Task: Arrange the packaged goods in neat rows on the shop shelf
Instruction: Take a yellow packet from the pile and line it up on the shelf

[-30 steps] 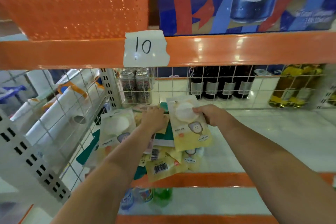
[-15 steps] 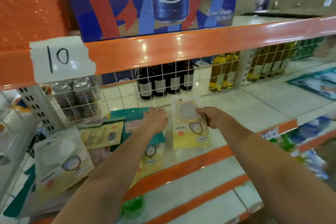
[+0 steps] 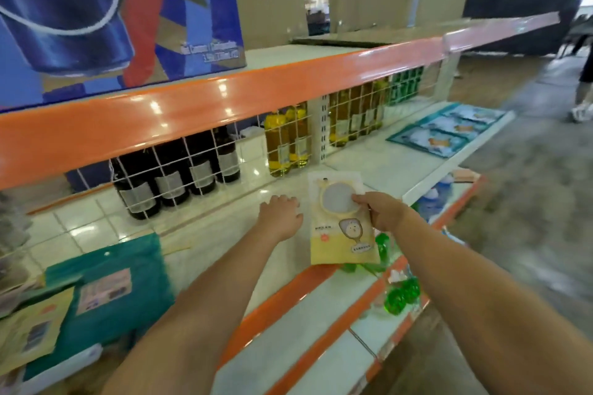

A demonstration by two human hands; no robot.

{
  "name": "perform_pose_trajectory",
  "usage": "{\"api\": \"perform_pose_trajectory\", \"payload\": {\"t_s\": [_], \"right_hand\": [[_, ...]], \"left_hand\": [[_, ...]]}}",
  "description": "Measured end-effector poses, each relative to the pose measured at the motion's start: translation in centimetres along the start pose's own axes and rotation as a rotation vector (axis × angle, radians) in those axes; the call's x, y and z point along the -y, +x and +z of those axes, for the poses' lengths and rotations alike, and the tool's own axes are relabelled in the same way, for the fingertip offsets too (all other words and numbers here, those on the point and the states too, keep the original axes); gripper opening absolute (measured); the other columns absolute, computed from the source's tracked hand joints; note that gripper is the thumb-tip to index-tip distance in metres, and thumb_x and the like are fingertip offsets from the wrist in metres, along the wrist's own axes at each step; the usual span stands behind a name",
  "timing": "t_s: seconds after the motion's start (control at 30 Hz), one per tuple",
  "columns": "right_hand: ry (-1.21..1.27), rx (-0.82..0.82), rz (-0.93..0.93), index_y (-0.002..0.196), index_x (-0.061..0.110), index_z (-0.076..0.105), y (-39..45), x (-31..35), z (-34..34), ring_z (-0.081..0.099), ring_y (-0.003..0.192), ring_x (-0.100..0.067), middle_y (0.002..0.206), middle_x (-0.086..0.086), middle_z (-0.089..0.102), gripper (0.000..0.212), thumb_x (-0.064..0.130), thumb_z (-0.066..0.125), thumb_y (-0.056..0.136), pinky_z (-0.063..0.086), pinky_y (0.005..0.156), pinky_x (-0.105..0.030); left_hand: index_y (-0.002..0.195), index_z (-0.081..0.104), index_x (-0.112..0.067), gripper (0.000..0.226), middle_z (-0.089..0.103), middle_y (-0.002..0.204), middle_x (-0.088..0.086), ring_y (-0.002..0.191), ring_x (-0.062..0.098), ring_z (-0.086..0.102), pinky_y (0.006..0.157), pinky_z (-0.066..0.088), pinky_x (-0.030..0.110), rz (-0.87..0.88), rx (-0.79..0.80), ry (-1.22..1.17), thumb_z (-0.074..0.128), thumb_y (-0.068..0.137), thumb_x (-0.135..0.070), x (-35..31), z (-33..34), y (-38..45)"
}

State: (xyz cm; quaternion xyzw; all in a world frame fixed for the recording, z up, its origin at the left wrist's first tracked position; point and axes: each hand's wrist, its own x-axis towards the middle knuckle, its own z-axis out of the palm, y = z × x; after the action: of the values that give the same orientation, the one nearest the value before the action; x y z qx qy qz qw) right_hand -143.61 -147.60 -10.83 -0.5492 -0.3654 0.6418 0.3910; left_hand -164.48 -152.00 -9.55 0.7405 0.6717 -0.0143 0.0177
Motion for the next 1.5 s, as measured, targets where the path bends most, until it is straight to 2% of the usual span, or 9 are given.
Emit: {"api": "perform_pose_trajectory", "payload": {"t_s": [0.13,0.27,0.43,0.6,0.73,0.9,1.1,1.27,1.5], "right_hand": [[0.023,-0.135,0.002,0.132,-0.004,0.047,0.2,0.7,-5.7,0.056,0.098,-0.029,0.128,-0.016,0.056,0.043,0.012,0.057,0.093,0.047,0.087,-0.038],[0.096,-0.228,-0.032,0.13,-0.005,0.047,-0.5,0.9,-11.1,0.058,0.082,-0.024,0.1,-0.012,0.062,0.038,0.007,0.053,0.095,0.049,0.07,-0.035],[0.12,-0.374,-0.038,0.124,-0.007,0.052,-1.0,1.7,-17.6,0.061,0.096,-0.032,0.121,-0.019,0.06,0.036,0.01,0.058,0.093,0.051,0.085,-0.042],[0.172,-0.509,-0.017,0.115,-0.003,0.055,-2.4,1.7,-22.8,0.061,0.076,-0.028,0.092,-0.016,0.063,0.027,0.013,0.058,0.094,0.053,0.069,-0.041],[0.223,-0.657,-0.048,0.119,-0.003,0.055,-3.1,1.3,-26.3,0.058,0.072,-0.024,0.112,-0.019,0.063,0.029,0.011,0.058,0.093,0.056,0.056,-0.031],[0.258,-0.788,-0.043,0.129,-0.008,0.048,-4.4,1.3,-30.1,0.054,0.118,-0.038,0.131,-0.022,0.053,0.035,0.006,0.049,0.097,0.044,0.095,-0.044],[0.371,-0.888,-0.06,0.13,-0.005,0.049,-5.3,-0.3,-33.7,0.059,0.075,-0.026,0.13,-0.021,0.055,0.034,0.007,0.048,0.097,0.048,0.04,-0.017],[0.348,-0.956,0.031,0.119,-0.006,0.056,-5.7,-1.6,-38.1,0.047,0.126,-0.041,0.132,-0.026,0.052,0.03,0.01,0.054,0.094,0.037,0.103,-0.058],[0.38,-0.97,0.004,0.122,-0.004,0.056,-6.7,-0.2,-44.8,0.062,0.098,-0.032,0.123,-0.021,0.061,0.031,0.01,0.053,0.095,0.039,0.106,-0.051]], "left_hand": [[0.135,0.045,-0.015,0.041,0.045,0.138,0.01,0.125,0.028,0.041,0.097,0.036,0.04,0.114,-0.002,-0.007,0.033,0.1,-0.032,-5.5,0.0,3.2],[0.133,0.048,-0.015,0.04,0.049,0.135,0.009,0.122,0.028,0.045,0.094,0.04,0.041,0.209,-0.015,-0.019,0.033,0.099,-0.031,-10.9,0.2,6.3],[0.126,0.052,-0.013,0.039,0.053,0.13,0.01,0.117,0.029,0.05,0.09,0.043,0.039,0.32,-0.005,-0.08,0.036,0.097,-0.032,-17.2,0.0,9.6],[0.127,0.053,-0.014,0.037,0.054,0.13,0.009,0.116,0.029,0.052,0.091,0.045,0.04,0.449,0.017,-0.085,0.037,0.098,-0.03,-22.8,0.2,13.4],[0.123,0.052,-0.013,0.035,0.056,0.126,0.014,0.113,0.033,0.054,0.086,0.045,0.039,0.582,0.034,-0.069,0.039,0.097,-0.033,-27.1,0.5,15.9],[0.125,0.053,-0.011,0.035,0.054,0.128,0.012,0.116,0.031,0.051,0.089,0.043,0.04,0.722,0.045,-0.06,0.036,0.1,-0.029,-32.0,0.5,18.2],[0.111,0.055,-0.005,0.029,0.058,0.119,0.016,0.108,0.034,0.054,0.084,0.046,0.039,0.882,0.065,-0.024,0.035,0.098,-0.022,-36.8,2.1,19.8],[0.118,0.055,-0.009,0.034,0.058,0.122,0.013,0.111,0.032,0.054,0.088,0.047,0.039,0.946,0.093,-0.007,0.036,0.099,-0.028,-41.8,3.3,20.6],[0.121,0.054,-0.01,0.035,0.055,0.128,0.012,0.117,0.032,0.051,0.086,0.044,0.038,0.94,0.088,0.013,0.033,0.099,-0.027,-49.9,3.3,21.5]]}}
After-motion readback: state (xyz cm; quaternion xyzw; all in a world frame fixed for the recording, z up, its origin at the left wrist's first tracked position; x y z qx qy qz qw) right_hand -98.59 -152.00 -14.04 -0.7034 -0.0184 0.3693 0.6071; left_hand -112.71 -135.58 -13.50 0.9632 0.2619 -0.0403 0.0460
